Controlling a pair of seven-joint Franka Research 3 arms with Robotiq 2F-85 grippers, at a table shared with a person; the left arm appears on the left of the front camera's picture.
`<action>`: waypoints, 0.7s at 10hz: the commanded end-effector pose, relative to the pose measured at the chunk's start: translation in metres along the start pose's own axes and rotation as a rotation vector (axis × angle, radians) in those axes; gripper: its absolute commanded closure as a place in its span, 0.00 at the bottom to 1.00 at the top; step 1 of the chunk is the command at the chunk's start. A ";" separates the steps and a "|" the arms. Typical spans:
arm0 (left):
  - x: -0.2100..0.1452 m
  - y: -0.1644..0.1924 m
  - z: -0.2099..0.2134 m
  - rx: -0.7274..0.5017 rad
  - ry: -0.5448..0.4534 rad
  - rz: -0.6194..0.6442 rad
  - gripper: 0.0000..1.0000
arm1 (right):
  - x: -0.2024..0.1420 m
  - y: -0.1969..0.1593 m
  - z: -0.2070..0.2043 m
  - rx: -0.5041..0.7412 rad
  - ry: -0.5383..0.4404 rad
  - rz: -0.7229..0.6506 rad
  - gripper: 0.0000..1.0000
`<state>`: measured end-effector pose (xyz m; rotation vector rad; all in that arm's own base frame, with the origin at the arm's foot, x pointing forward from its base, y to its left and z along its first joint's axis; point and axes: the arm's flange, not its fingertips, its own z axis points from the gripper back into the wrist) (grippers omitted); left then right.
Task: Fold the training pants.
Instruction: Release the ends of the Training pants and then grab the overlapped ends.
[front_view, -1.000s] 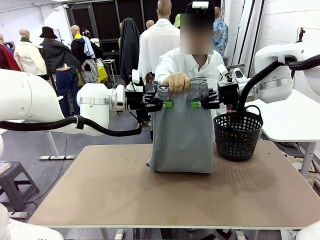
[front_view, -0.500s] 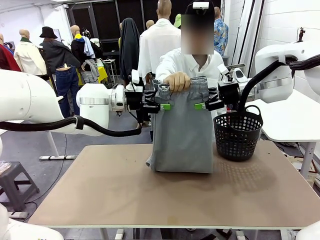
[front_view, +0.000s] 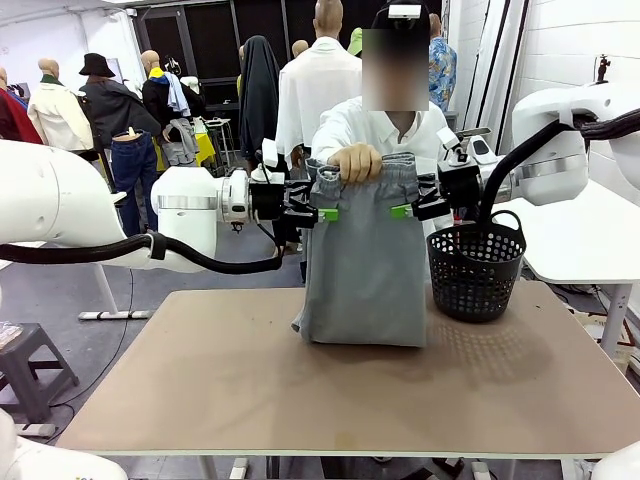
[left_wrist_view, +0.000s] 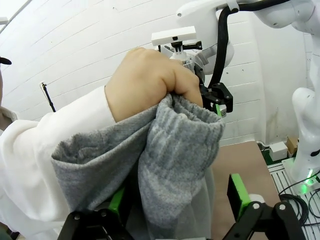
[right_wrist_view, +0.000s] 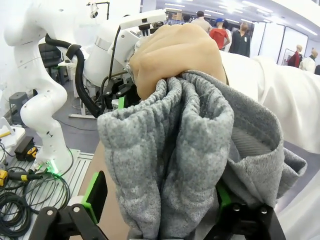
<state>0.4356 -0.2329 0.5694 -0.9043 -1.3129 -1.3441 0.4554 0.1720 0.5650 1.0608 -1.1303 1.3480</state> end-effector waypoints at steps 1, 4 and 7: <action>-0.001 -0.010 0.005 0.052 -0.001 -0.019 0.00 | -0.001 0.004 0.005 -0.045 0.013 0.019 0.00; -0.003 -0.016 0.014 0.091 -0.004 -0.019 0.00 | -0.002 0.010 0.018 -0.090 0.030 0.025 0.00; -0.001 -0.021 0.021 0.157 0.016 -0.041 0.00 | -0.004 0.014 0.030 -0.143 0.027 0.030 0.00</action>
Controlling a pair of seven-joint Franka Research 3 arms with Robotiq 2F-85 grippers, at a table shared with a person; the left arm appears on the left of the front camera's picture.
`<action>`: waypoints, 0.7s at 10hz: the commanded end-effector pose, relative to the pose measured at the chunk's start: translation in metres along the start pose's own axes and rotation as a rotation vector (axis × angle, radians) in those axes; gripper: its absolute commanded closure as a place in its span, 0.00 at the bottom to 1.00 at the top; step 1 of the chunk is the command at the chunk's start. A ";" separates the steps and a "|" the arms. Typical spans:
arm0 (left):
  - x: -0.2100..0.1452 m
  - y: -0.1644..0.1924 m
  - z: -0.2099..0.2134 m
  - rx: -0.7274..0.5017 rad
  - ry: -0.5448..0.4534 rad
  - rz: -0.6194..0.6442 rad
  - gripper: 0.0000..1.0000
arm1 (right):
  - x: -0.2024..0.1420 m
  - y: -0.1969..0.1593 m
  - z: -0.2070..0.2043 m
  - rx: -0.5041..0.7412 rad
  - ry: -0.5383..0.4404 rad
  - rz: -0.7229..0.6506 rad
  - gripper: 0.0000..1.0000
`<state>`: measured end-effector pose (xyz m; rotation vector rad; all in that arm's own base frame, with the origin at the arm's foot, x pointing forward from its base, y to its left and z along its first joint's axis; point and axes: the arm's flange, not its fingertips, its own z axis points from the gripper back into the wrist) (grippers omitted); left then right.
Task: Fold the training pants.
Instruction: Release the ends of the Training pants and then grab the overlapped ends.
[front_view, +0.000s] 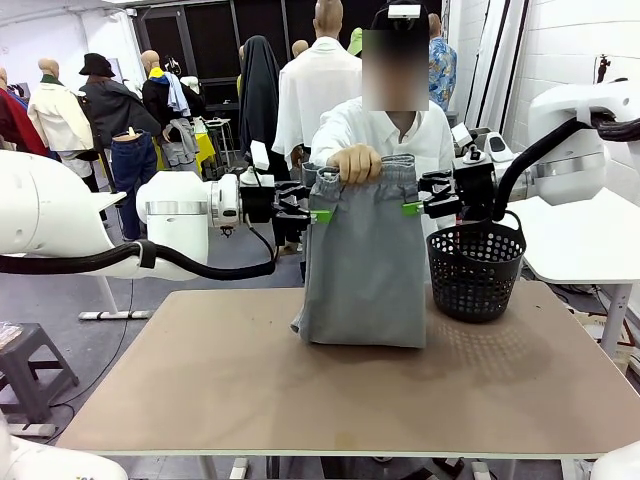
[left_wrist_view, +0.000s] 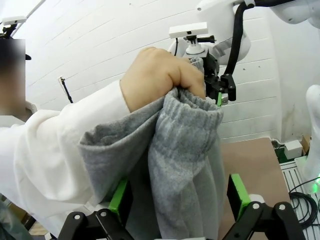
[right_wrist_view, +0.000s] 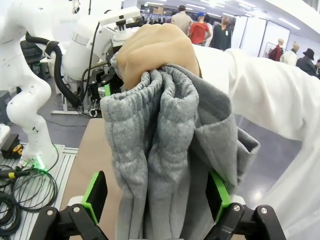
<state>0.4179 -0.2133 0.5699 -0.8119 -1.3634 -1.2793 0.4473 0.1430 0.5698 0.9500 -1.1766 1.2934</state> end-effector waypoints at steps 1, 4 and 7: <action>-0.003 -0.007 0.002 0.066 0.001 -0.031 0.00 | -0.004 0.006 0.003 -0.047 -0.006 0.019 0.00; -0.005 -0.007 0.001 0.084 0.000 -0.042 0.00 | -0.004 0.007 0.003 -0.113 -0.026 0.032 0.00; -0.003 -0.010 0.002 0.164 0.014 -0.097 0.00 | -0.005 0.008 0.004 -0.187 -0.037 0.039 0.00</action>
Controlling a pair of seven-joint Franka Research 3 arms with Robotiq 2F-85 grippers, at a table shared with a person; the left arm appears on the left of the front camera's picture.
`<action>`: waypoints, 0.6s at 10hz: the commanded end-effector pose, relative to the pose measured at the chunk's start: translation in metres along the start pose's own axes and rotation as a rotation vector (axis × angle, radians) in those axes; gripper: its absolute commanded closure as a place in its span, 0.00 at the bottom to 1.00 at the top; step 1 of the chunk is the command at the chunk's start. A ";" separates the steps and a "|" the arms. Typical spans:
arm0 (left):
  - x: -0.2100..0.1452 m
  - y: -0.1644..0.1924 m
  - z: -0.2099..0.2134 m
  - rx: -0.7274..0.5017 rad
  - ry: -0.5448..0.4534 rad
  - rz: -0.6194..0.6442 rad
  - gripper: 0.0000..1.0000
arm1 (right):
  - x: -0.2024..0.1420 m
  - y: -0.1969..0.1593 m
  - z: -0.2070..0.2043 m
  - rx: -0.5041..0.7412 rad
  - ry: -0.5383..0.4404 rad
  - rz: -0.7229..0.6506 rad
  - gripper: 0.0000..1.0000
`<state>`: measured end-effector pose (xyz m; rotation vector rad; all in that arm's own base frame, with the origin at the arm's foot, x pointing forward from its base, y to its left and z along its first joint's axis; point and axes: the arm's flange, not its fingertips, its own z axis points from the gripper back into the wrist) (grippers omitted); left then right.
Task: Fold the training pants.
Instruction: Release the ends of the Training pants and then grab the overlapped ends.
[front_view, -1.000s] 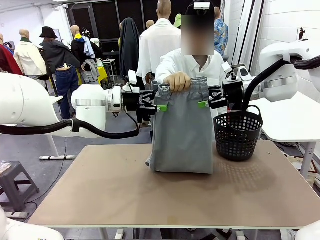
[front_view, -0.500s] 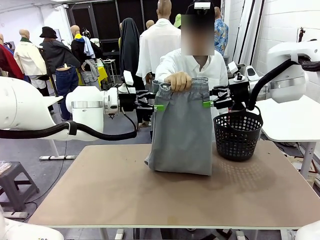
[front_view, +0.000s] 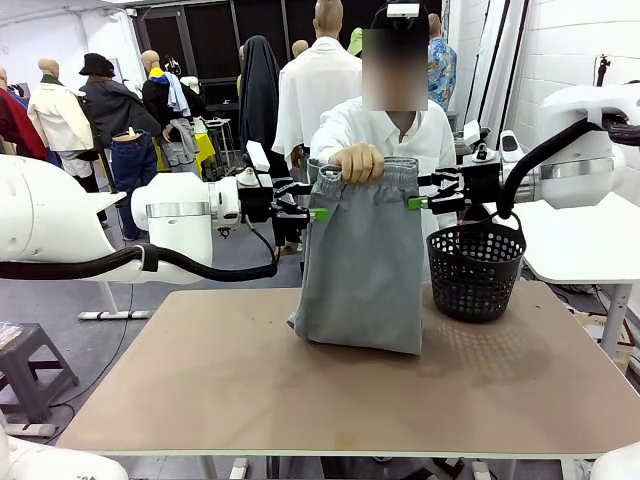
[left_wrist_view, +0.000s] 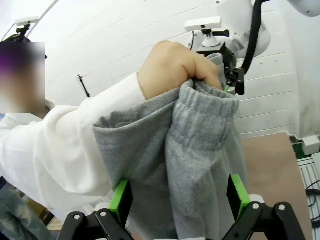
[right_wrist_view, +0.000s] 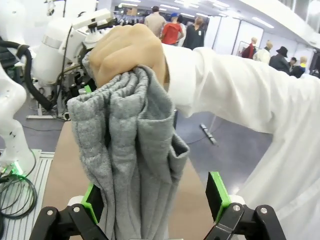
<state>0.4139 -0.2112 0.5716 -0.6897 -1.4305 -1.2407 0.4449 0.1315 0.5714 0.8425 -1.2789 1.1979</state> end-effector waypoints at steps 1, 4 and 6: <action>-0.004 -0.008 0.001 0.076 -0.006 -0.054 0.00 | -0.005 0.008 -0.007 -0.045 -0.027 0.015 0.00; -0.002 -0.008 0.003 0.138 -0.013 -0.104 0.00 | -0.005 0.008 -0.007 -0.062 -0.040 0.010 0.00; -0.003 -0.007 0.004 0.167 -0.018 -0.115 0.00 | -0.004 0.008 -0.006 -0.078 -0.043 0.016 0.00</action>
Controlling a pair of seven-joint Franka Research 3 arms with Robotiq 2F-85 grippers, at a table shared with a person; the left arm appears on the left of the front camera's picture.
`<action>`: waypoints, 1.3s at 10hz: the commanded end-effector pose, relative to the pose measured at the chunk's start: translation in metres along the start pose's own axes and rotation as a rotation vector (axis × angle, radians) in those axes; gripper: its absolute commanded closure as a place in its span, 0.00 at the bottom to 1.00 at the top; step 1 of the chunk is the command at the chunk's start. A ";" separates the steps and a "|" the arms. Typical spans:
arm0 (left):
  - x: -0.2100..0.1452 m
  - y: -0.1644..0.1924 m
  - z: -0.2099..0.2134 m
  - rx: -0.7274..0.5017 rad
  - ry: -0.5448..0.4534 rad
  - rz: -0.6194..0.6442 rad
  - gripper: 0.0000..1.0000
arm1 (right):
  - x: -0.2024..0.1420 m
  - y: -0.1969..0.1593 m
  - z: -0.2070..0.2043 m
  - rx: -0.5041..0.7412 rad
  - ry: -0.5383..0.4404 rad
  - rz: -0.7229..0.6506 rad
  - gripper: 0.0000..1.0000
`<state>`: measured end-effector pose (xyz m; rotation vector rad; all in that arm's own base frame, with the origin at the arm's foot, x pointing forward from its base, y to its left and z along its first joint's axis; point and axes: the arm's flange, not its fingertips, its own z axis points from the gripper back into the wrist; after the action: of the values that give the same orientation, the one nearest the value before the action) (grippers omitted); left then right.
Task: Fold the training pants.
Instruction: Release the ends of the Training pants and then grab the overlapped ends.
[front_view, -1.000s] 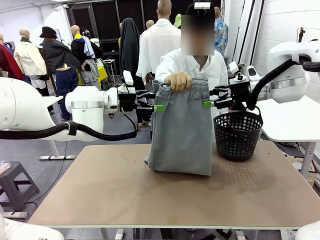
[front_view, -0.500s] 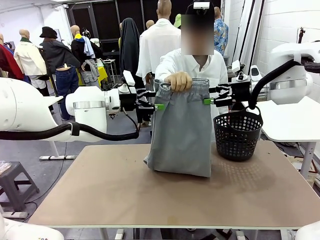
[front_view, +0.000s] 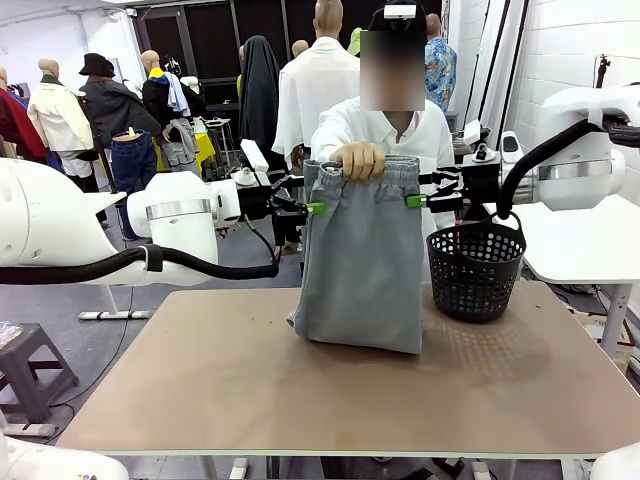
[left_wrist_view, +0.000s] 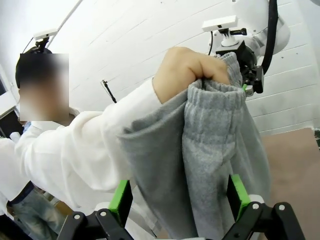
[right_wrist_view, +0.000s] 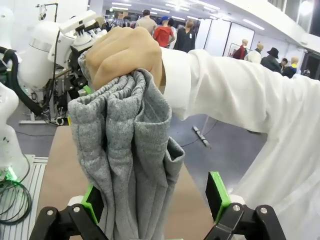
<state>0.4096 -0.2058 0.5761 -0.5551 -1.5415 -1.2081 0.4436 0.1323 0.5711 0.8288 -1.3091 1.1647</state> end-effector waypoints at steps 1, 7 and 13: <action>-0.007 -0.005 -0.001 0.079 0.008 -0.040 0.00 | -0.003 0.006 -0.006 -0.051 -0.027 0.024 0.00; -0.008 0.002 -0.001 -0.042 -0.076 -0.010 0.00 | -0.005 0.004 -0.012 -0.062 -0.021 0.037 0.00; -0.011 0.014 -0.004 -0.255 -0.078 0.041 0.00 | -0.006 -0.013 -0.003 0.203 -0.010 -0.014 0.00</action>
<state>0.4211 -0.2062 0.5631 -0.7723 -1.4659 -1.3497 0.4507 0.1374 0.5594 0.9719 -1.2369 1.2828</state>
